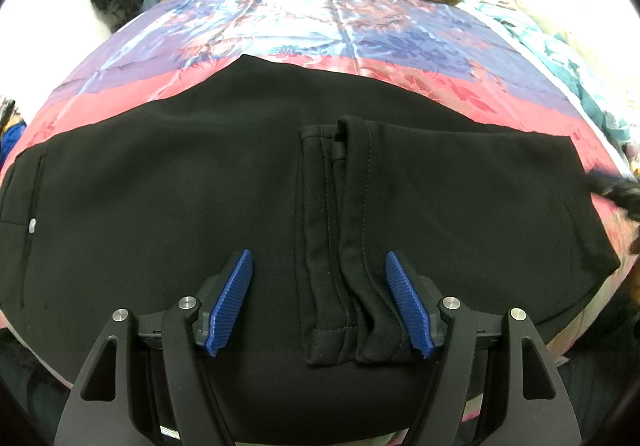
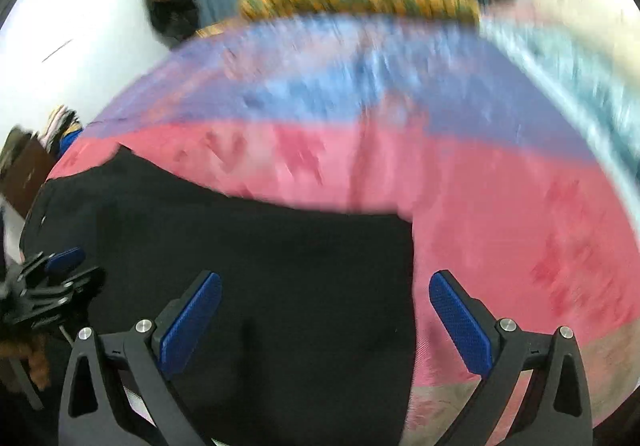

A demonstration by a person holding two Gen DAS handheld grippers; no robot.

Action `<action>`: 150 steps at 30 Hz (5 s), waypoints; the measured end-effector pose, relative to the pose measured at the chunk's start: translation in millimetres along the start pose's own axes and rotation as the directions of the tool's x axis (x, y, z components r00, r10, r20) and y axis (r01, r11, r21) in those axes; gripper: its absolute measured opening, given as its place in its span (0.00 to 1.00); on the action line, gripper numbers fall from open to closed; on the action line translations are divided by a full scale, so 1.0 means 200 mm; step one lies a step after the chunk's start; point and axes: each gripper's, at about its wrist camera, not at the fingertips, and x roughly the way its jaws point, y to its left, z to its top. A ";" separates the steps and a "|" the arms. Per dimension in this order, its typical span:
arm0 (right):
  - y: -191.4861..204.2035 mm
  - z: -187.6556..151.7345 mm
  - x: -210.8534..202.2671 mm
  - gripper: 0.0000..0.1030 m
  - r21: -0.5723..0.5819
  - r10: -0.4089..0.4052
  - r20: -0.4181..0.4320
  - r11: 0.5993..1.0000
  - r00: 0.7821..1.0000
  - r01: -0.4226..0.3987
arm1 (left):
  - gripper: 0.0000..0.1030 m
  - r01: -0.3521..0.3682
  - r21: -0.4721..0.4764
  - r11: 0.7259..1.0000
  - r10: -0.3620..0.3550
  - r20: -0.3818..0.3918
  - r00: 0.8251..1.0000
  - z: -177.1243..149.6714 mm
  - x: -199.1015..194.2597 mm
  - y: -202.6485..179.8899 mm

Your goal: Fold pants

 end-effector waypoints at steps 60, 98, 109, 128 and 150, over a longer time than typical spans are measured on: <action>0.29 -0.39 0.00 1.00 -0.114 0.023 0.097 0.993 0.995 -0.012 | 0.99 -0.213 -0.241 0.947 0.213 -0.024 0.977 -0.15 -0.14 0.47; 0.28 -0.35 -0.29 1.00 -0.053 -0.107 0.280 0.990 0.954 0.127 | 1.00 -0.224 -0.142 0.964 0.224 -0.021 0.974 -0.16 -0.19 0.42; 0.25 -0.34 -0.39 1.00 -0.065 -0.255 0.357 0.953 0.899 0.296 | 1.00 -0.183 -0.220 0.958 0.207 0.090 0.974 -0.11 -0.39 0.53; 0.26 -0.37 -0.42 1.00 -0.002 -0.216 0.310 0.974 0.926 0.228 | 0.99 0.108 -0.539 0.835 -0.154 -0.041 0.987 0.00 -0.28 1.64; 0.13 -0.38 -0.45 1.00 0.161 -0.072 0.340 0.987 0.938 0.018 | 0.54 0.039 -0.453 0.891 -0.144 -0.200 0.969 0.11 0.03 1.48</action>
